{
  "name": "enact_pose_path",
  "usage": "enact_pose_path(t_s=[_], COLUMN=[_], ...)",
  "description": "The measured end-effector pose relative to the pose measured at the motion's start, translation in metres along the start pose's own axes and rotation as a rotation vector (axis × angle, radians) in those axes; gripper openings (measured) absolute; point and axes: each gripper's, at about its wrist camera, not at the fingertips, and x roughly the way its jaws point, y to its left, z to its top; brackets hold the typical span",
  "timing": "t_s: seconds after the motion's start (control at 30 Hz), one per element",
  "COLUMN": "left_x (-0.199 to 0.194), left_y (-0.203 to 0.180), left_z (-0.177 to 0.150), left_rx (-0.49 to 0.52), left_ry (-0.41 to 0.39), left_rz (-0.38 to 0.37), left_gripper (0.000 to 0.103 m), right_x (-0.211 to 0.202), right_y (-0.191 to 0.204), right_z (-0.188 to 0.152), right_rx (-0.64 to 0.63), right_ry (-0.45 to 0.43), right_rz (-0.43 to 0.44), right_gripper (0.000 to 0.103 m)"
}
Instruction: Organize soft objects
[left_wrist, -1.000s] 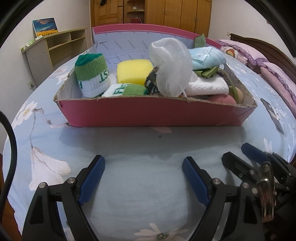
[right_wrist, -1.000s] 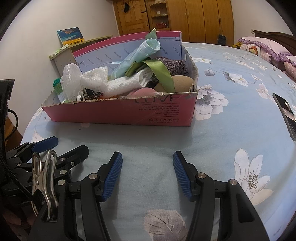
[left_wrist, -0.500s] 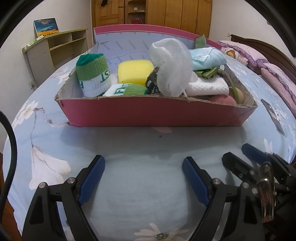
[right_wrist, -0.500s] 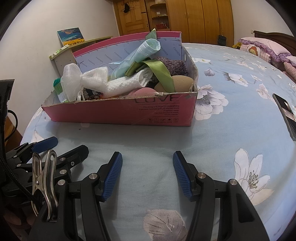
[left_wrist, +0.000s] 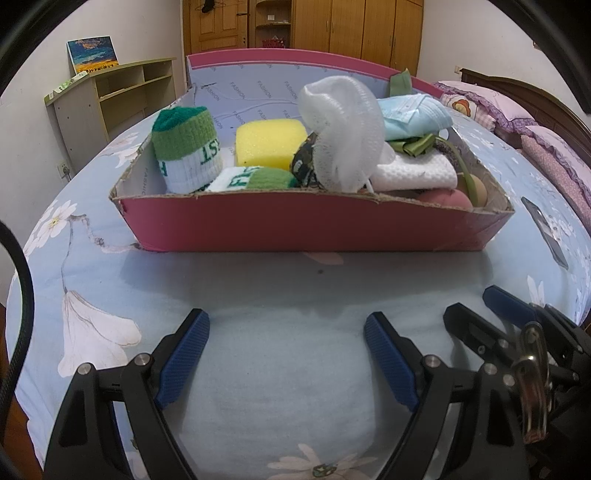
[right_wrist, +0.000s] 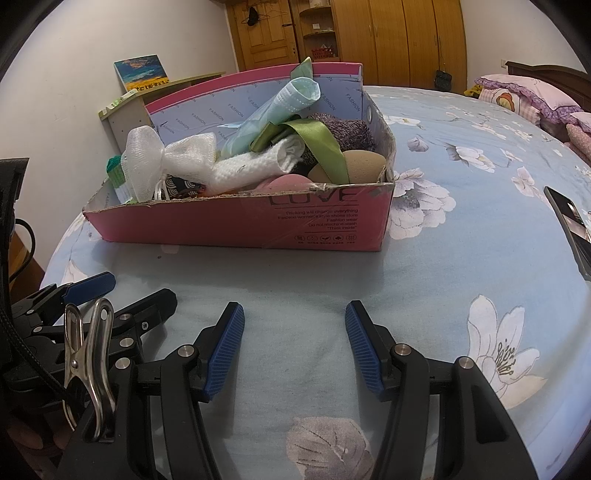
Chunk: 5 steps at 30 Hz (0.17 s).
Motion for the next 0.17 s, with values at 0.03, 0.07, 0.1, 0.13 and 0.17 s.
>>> enact_pose_path(t_s=[0.03,0.07,0.1,0.13,0.17], left_x=[-0.0006,-0.0006,0.0001,0.0000,0.0007], left_y=[-0.0003,-0.0003,-0.0001,0.0004,0.0007], left_z=[-0.0004,-0.0004,-0.0001,0.0002,0.0007], left_rx=[0.000,0.000,0.001,0.001,0.002], left_ry=[0.000,0.000,0.000,0.000,0.001], left_rz=[0.000,0.001,0.002,0.002,0.004], left_gripper=[0.090,0.090,0.090,0.090,0.090], right_x=[0.0000,0.0000,0.0001,0.0001,0.0001], right_y=[0.0000,0.0001,0.0000,0.0000,0.0000], right_z=[-0.0001,-0.0003,-0.0003,-0.0004,-0.0005], right_rx=[0.000,0.000,0.000,0.000,0.000], right_ry=[0.000,0.000,0.000,0.000,0.000], right_rz=[0.000,0.000,0.000,0.000,0.000], right_gripper=[0.059,0.059,0.059,0.059,0.059])
